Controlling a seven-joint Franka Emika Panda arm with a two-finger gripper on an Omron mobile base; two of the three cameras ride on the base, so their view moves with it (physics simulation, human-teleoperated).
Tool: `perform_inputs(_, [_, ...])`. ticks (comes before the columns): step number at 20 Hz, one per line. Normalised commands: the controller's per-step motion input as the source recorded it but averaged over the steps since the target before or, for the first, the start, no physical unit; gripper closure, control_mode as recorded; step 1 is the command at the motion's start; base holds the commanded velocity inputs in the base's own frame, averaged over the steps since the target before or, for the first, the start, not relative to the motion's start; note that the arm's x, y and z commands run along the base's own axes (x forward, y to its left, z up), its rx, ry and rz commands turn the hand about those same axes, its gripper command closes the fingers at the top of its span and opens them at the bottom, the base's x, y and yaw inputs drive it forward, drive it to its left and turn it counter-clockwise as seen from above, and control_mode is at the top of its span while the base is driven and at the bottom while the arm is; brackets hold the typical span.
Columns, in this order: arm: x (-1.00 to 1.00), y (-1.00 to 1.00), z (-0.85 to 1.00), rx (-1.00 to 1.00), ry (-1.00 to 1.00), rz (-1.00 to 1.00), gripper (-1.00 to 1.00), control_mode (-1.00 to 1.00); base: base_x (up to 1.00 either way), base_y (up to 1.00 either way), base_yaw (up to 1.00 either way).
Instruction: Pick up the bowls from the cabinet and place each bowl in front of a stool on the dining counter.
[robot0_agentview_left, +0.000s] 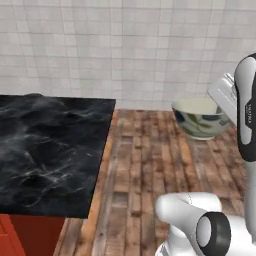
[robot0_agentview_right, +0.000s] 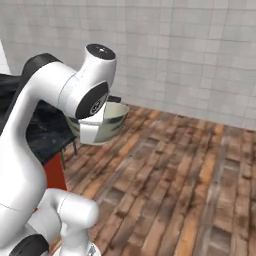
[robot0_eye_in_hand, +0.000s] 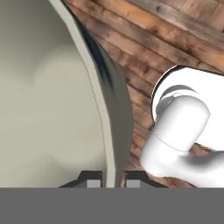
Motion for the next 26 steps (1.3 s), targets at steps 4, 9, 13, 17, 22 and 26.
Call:
perform_inputs(4, [0.00,0.00,0.00,0.00,0.00,0.00,1.00,1.00,1.00,-0.64,0.61])
perform_inputs(9, [0.00,0.00,0.00,0.00,0.00,0.00,1.00,1.00,1.00,-0.63,0.62])
perform_inputs(13, [0.00,0.00,0.00,0.00,0.00,0.00,1.00,1.00,1.00,-0.72,0.60])
perform_inputs(17, [0.00,0.00,0.00,0.00,0.00,0.00,1.00,1.00,0.97,-0.93,0.52])
perform_inputs(22, [0.00,0.00,0.00,0.00,0.00,0.00,1.00,1.00,0.88,-1.00,0.45])
perform_inputs(26, [0.00,0.00,0.00,0.00,0.00,0.00,1.00,1.00,0.81,-1.00,0.40])
